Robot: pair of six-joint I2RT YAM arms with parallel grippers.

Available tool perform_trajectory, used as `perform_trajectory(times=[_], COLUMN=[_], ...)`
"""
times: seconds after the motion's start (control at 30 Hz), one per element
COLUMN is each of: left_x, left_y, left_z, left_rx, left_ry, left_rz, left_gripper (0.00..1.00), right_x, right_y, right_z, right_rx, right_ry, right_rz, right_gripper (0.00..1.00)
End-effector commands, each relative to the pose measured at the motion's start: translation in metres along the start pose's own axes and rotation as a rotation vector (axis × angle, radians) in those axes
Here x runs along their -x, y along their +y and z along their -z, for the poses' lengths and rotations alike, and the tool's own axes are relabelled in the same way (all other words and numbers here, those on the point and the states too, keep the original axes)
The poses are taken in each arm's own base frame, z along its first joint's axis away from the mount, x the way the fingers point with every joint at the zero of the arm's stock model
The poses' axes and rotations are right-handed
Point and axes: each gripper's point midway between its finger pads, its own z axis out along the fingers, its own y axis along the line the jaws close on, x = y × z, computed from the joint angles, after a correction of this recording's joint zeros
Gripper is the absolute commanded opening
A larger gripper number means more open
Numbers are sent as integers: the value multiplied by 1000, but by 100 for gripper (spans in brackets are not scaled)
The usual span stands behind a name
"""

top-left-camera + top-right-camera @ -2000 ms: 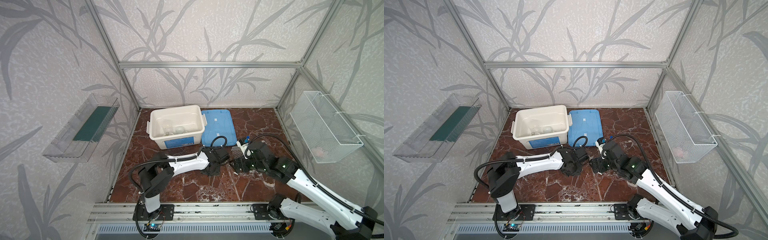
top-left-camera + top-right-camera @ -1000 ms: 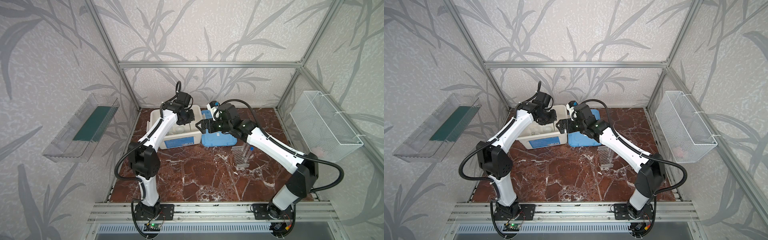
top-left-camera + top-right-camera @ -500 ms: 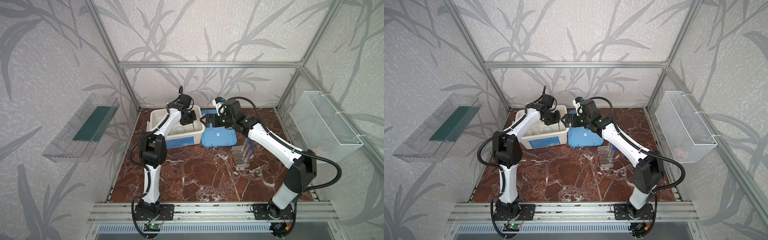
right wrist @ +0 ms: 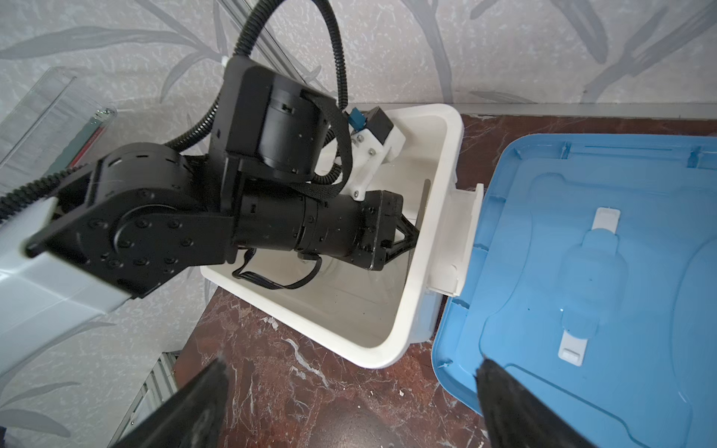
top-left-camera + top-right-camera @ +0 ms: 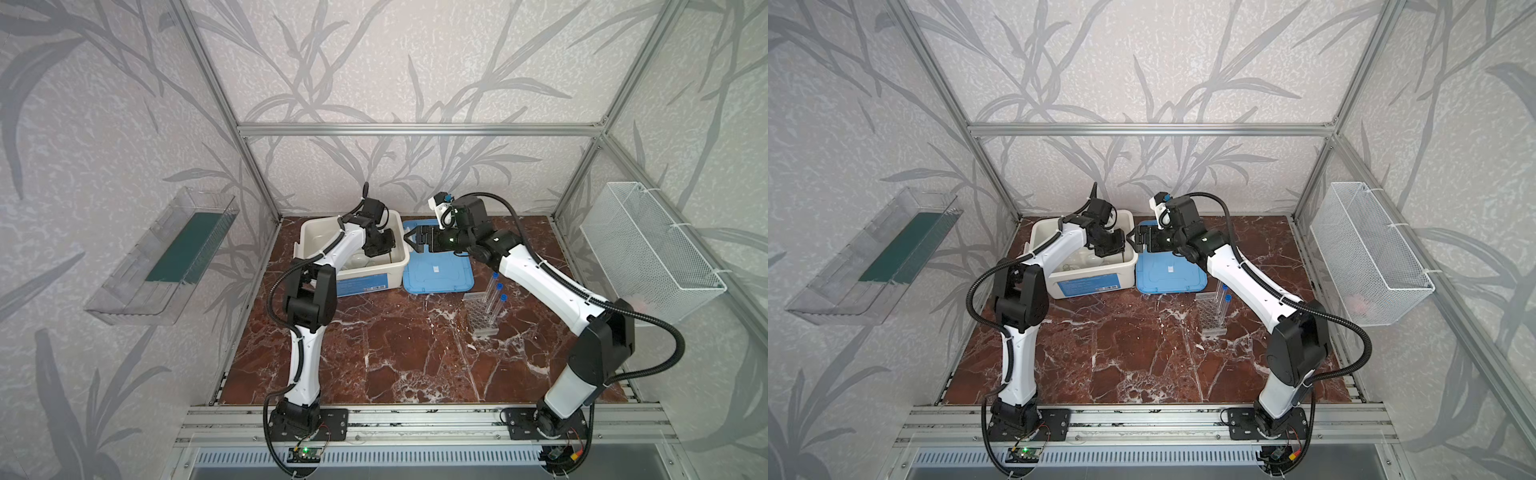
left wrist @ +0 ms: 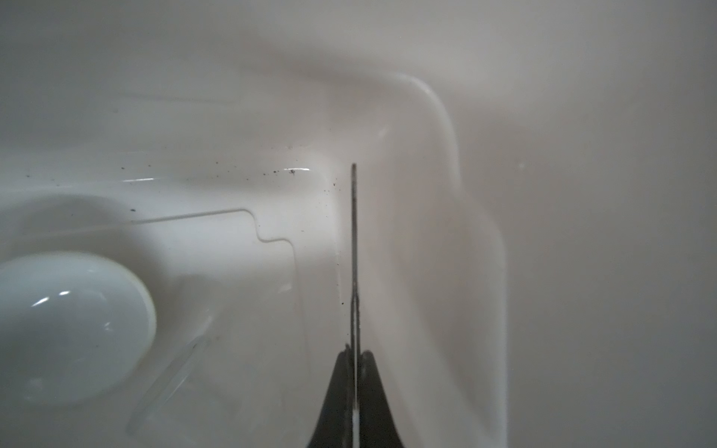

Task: Organize the chemistry lab equipment
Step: 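Lower the tweezers into the white tub with the left gripper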

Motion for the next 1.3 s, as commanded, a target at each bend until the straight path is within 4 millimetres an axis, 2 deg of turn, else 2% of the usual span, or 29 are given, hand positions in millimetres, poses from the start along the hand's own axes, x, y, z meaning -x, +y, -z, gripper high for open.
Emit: perform_trajectory(times=[0.0,0.63,0.93,1.03,1.13,1.27], left_x=[-5,-39,-46,-46,-44,-36], left_y=[4,39,43,44,42,39], left_z=[-17,-61,-67,-63,-56,-42], left_rx=[-2,122,138,149,151,160], left_ry=[12,126,139,136,128,92], left_rz=[-20,10,-1,-4,-10,-9], left_gripper=[0,0,6,11,25,37], right_x=[-1,-10,-12,-13,-14,-14], right_y=[5,0,-3,-4,-5,-4], right_z=[-5,-8,-8,-8,-7,-6], right_rx=[29,18,2,1,-3,-4], right_ry=[22,49,53,54,57,57], right_rz=[8,1,7,3,4,7], right_gripper=[95,93,93,93,93,93])
